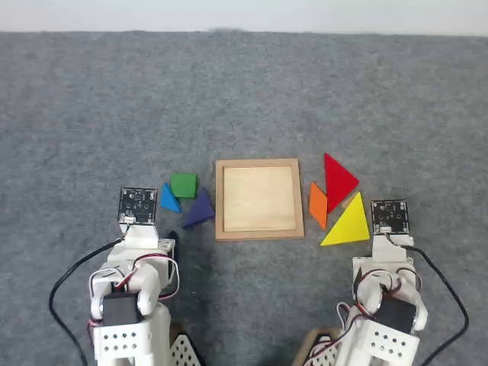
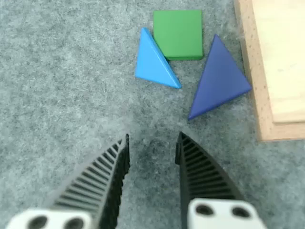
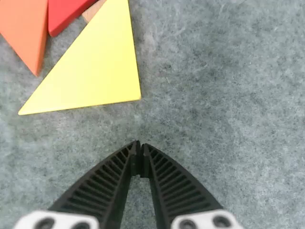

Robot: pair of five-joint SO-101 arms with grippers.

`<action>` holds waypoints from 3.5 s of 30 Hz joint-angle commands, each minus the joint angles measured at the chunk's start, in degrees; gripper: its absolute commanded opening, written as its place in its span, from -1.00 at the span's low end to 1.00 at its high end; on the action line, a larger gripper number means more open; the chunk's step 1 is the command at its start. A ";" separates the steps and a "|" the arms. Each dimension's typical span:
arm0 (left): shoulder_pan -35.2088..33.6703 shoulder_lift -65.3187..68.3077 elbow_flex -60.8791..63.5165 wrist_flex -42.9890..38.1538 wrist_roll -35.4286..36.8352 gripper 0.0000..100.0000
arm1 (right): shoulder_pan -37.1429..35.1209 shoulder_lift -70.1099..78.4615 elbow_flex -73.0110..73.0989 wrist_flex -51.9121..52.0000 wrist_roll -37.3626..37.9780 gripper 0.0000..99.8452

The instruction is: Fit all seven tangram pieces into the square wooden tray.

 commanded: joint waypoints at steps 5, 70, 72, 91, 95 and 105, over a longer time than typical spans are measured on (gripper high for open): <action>0.35 -0.62 -0.66 0.00 -0.53 -0.70 | 0.84 0.04 0.97 0.40 0.62 -0.99; 0.35 -0.62 -0.66 0.00 -0.53 -0.70 | -26.15 74.33 -54.95 -10.33 -18.02 -0.99; 0.35 -0.62 -0.66 0.00 -0.53 -0.70 | -28.35 79.08 -56.97 -10.24 -21.98 -0.97; 0.35 -0.62 -0.66 0.00 -0.53 -0.70 | -24.57 83.21 -52.04 -11.65 -57.49 -0.40; 0.35 -0.62 -0.66 0.00 -0.53 -0.70 | -23.87 83.21 -49.93 -15.69 -54.33 -0.45; 0.35 -0.62 -0.66 0.00 -0.53 -0.70 | -18.68 90.68 -50.46 -18.51 -52.04 -0.47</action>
